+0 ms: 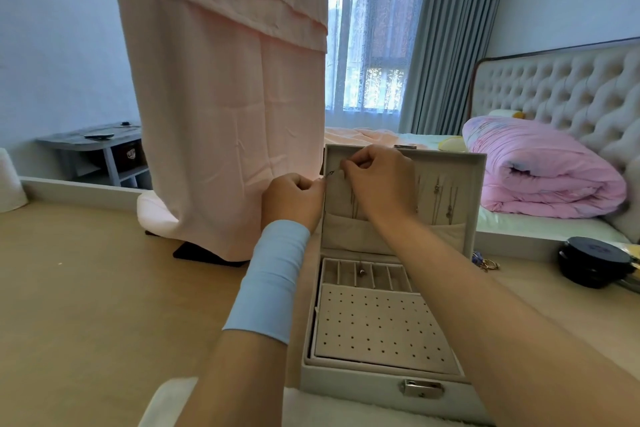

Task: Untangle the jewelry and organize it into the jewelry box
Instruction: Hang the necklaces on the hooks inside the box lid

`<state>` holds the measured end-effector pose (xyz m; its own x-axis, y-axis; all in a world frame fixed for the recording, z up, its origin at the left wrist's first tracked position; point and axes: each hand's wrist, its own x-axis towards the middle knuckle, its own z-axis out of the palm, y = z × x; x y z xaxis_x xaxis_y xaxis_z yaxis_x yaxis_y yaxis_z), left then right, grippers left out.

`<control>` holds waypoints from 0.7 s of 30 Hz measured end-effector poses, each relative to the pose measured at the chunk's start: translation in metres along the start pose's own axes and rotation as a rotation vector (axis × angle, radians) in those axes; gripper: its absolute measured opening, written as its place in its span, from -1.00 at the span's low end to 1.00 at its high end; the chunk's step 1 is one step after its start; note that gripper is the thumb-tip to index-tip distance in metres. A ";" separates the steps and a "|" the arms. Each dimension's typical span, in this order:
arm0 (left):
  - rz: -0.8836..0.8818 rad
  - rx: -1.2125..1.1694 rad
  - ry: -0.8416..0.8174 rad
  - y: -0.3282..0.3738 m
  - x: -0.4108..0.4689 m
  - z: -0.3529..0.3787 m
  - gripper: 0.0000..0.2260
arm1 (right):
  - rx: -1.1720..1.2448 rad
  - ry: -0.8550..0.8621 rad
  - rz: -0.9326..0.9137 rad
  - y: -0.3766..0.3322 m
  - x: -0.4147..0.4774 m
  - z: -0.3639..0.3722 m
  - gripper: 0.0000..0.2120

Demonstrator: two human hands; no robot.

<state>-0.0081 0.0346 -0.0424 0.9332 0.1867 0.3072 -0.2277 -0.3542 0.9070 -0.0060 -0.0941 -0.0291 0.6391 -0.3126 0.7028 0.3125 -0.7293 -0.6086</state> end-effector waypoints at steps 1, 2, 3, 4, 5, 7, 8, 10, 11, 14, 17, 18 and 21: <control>-0.016 -0.002 -0.003 0.000 0.001 0.001 -0.72 | 0.003 0.005 0.008 0.000 0.000 0.001 -0.94; -0.030 -0.003 -0.011 0.000 0.001 0.001 -0.71 | 0.006 0.009 0.014 0.001 0.001 0.001 -0.95; -0.041 -0.001 -0.020 -0.001 0.001 0.001 -0.71 | 0.001 0.011 0.015 0.002 0.001 0.001 -0.96; -0.051 -0.001 -0.033 -0.001 0.000 0.001 -0.71 | -0.009 0.014 0.009 0.002 0.001 0.001 -0.96; -0.062 -0.004 -0.048 -0.001 0.000 0.001 -0.71 | -0.023 0.012 0.003 0.004 0.000 0.002 -0.96; -0.084 -0.016 -0.075 -0.001 0.000 -0.001 -0.75 | -0.049 -0.014 -0.011 0.007 -0.003 0.001 -0.95; -0.096 -0.020 -0.093 0.000 -0.001 -0.002 -0.77 | -0.064 -0.032 -0.016 0.008 -0.006 0.000 -0.95; -0.117 -0.026 -0.133 0.002 -0.003 -0.004 -0.80 | -0.089 -0.071 -0.006 0.011 -0.011 -0.003 -0.94; -0.123 -0.019 -0.155 0.002 -0.003 -0.005 -0.81 | -0.095 -0.096 0.015 0.012 -0.013 -0.004 -0.94; -0.136 -0.005 -0.289 0.004 -0.005 -0.009 -0.85 | -0.067 -0.232 0.140 0.009 -0.021 -0.011 -0.92; -0.142 -0.045 -0.499 0.009 -0.009 -0.016 -0.90 | 0.016 -0.437 0.318 0.005 -0.031 -0.022 -0.76; -0.126 -0.029 -0.558 0.011 -0.011 -0.019 -0.89 | 0.099 -0.494 0.397 0.002 -0.036 -0.027 -0.72; -0.054 0.045 -0.680 0.016 -0.013 -0.024 -0.91 | 0.362 -0.588 0.564 -0.003 -0.046 -0.039 -0.67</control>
<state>-0.0301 0.0484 -0.0248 0.9137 -0.4064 -0.0008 -0.1776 -0.4010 0.8987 -0.0639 -0.1011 -0.0454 0.9910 -0.1317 0.0217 -0.0180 -0.2931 -0.9559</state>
